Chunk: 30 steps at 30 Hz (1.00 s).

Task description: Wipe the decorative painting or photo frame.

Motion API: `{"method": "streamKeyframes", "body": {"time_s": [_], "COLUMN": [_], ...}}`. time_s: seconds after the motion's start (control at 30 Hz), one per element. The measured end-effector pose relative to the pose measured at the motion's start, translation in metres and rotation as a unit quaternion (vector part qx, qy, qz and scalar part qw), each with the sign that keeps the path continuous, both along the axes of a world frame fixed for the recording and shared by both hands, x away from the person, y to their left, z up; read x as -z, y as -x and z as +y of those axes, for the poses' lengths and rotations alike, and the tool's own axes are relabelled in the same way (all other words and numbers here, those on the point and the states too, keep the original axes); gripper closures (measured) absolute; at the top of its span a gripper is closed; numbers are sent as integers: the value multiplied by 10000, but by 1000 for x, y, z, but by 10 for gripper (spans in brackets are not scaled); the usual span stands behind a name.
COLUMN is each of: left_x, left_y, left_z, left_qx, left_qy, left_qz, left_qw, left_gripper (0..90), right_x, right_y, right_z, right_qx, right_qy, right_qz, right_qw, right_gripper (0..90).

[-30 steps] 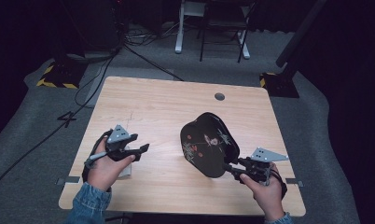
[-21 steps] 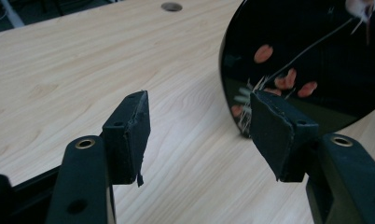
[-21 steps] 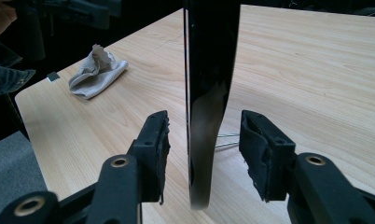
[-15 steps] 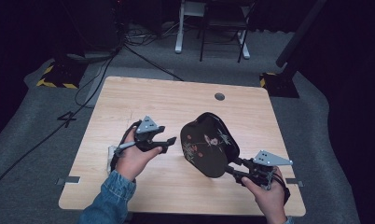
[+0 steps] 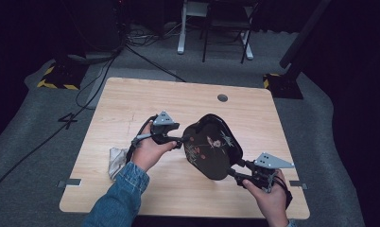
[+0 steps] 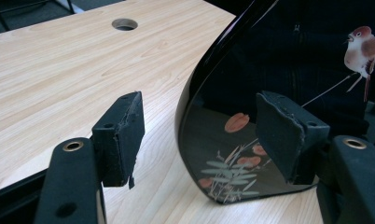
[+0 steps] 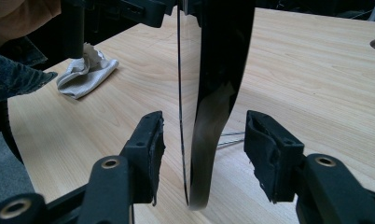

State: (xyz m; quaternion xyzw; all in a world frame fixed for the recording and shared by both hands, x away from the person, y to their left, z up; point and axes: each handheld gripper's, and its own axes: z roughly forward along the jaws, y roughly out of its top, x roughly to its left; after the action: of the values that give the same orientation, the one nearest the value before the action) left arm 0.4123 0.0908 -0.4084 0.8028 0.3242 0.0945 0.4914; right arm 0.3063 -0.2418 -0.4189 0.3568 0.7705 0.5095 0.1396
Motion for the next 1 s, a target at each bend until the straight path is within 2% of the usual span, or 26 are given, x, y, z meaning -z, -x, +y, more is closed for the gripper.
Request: {"method": "streamKeyframes", "body": {"time_s": [0.07, 0.1, 0.2, 0.3, 0.4, 0.53, 0.63, 0.87, 1.0], "left_x": [1, 1, 3, 3, 4, 4, 5, 6, 5], "left_y": [-1, -2, -2, -5, -11, -12, -13, -13, -12], "left_z": [-3, -4, -6, -8, -9, -9, -11, -15, -18], "left_qx": [11, 22, 31, 81, 170, 215, 347, 547, 799], "left_qy": [-28, -108, -35, -97, -125, -81, 8, 4, -217], "left_qz": [-7, -68, -3, -7, -101, -129, -150, -239, -262], "left_qw": [10000, 9999, 10000, 9999, 9997, 9997, 9993, 9982, 9962], "left_gripper": [332, 332, 324, 319, 316, 312, 304, 286, 264], "right_x": [1, 1, 3, 5, 6, 7, 9, 11, 12], "right_y": [-1, -1, -2, -2, -3, -3, -5, -6, -8], "right_z": [2, 3, 7, 8, 10, 11, 12, 14, 14], "right_qx": [-18, -24, -75, -100, -110, -122, -151, -254, -290], "right_qy": [7, 9, 22, 38, 39, 49, 31, 48, 5], "right_qz": [14, 25, 48, 56, 65, 59, 92, 107, 119], "right_qw": [10000, 10000, 10000, 9999, 9999, 9999, 9998, 9996, 9995], "right_gripper": [485, 485, 485, 481, 468, 460, 457, 459, 459]}}
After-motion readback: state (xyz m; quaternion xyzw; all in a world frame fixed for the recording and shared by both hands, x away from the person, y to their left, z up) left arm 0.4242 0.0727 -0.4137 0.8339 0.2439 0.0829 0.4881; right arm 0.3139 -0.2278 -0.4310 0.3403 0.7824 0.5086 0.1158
